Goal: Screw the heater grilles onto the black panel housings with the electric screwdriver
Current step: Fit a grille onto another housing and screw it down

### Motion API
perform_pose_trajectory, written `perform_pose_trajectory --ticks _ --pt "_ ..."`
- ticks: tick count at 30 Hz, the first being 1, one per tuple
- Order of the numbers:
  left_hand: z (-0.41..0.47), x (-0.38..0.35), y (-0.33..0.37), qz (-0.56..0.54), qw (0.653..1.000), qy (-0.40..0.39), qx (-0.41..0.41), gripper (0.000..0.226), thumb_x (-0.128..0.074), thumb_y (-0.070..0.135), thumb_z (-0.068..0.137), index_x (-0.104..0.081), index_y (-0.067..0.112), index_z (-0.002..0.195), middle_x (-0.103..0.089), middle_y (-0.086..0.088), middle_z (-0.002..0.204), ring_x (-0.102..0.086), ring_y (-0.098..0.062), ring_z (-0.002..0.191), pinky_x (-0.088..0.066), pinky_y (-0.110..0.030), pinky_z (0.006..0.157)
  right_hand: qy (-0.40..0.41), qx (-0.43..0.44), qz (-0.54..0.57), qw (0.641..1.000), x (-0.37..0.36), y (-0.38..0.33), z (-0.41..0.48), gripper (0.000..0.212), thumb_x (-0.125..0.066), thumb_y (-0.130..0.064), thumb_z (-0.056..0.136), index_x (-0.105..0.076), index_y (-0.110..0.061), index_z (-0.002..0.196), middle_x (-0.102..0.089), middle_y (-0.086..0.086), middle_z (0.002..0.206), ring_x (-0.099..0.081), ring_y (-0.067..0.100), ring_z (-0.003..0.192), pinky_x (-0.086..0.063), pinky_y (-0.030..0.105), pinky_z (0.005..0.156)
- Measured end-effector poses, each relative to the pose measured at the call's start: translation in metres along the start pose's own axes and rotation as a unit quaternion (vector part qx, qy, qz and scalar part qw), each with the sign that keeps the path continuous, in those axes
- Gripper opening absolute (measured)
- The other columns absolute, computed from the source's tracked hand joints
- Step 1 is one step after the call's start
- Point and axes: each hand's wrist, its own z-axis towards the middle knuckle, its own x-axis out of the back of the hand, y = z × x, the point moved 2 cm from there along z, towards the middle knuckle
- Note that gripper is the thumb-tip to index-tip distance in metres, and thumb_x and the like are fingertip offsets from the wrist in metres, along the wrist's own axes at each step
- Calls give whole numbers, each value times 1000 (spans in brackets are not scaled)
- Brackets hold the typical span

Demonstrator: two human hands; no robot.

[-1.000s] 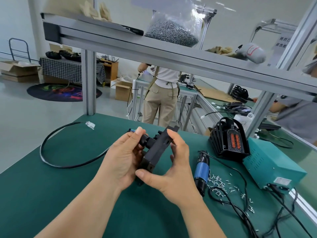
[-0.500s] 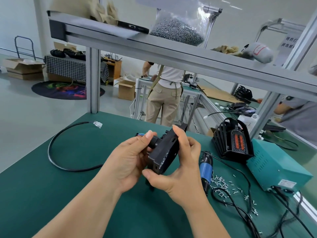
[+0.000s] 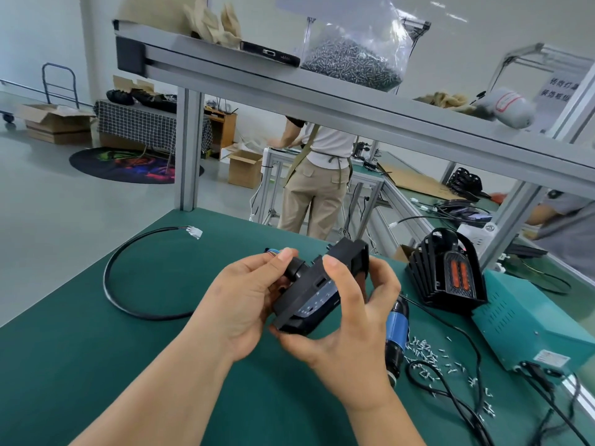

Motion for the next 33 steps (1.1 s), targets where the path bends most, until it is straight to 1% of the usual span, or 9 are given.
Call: perform_pose_trajectory --ticks 2,7,11,14,18,23,26,31,33 --pt "2 4 1 3 1000 -30 -3 22 -70 28 70 -81 15 81 -73 -3 82 -64 -13 73 -57 -29 79 1 7 -1 1000 0 1 0 94 -88 -39 48 -47 -29 131 -27 15 133 -27 1 137 -27 13 110" --pt "4 12 3 1 997 -71 11 22 -66 20 74 -81 11 88 -75 -7 91 -70 -14 81 -57 -28 85 -10 21 -5 1000 -2 3 -3 96 -93 -32 46 -49 -28 132 -26 18 136 -26 -2 139 -29 13 110" --pt "5 9 1 31 999 -39 19 28 -66 27 72 -73 7 92 -73 -6 87 -66 -13 74 -54 -26 73 2 32 -24 999 -2 4 -4 88 -91 -33 60 -42 -41 133 -20 20 143 -22 16 146 -37 31 114" --pt "4 10 4 45 998 -35 31 38 -74 33 60 -72 6 87 -71 -9 85 -63 -16 75 -51 -30 78 7 35 -20 999 -4 1 -4 80 -84 -37 66 -41 -42 132 -18 21 145 -23 33 146 -40 42 112" --pt "4 16 9 60 996 -55 36 47 -78 37 54 -76 4 88 -69 -15 95 -61 -24 88 -49 -38 91 -14 21 -6 1000 -3 -1 -2 80 -81 -41 62 -44 -40 133 -23 19 143 -24 8 144 -30 22 115" --pt "4 20 13 84 992 -93 19 31 -71 30 69 -80 7 86 -74 -10 92 -63 -17 84 -53 -25 79 -73 20 27 997 0 -2 0 100 -92 -30 47 -47 -27 136 -24 10 140 -21 -15 139 -18 3 108" --pt "3 18 15 105 990 -96 8 26 -70 30 68 -82 12 83 -75 -6 89 -65 -12 81 -53 -22 76 -95 15 44 994 0 0 -1 103 -93 -32 48 -45 -24 138 -24 7 141 -20 -19 137 -18 0 106" --pt "4 12 10 46 997 -47 41 28 -67 22 74 -77 4 94 -68 -16 97 -59 -30 93 -45 -49 103 -61 31 13 998 -6 -2 -4 95 -92 -29 50 -50 -26 136 -26 20 141 -21 -16 139 -21 2 107" --pt "3 8 8 7 998 -20 59 28 -68 20 70 -76 6 93 -70 -11 91 -61 -26 88 -43 -48 105 -36 32 -20 999 -7 0 -7 91 -93 -31 54 -49 -32 134 -26 26 142 -18 -7 144 -24 8 111"
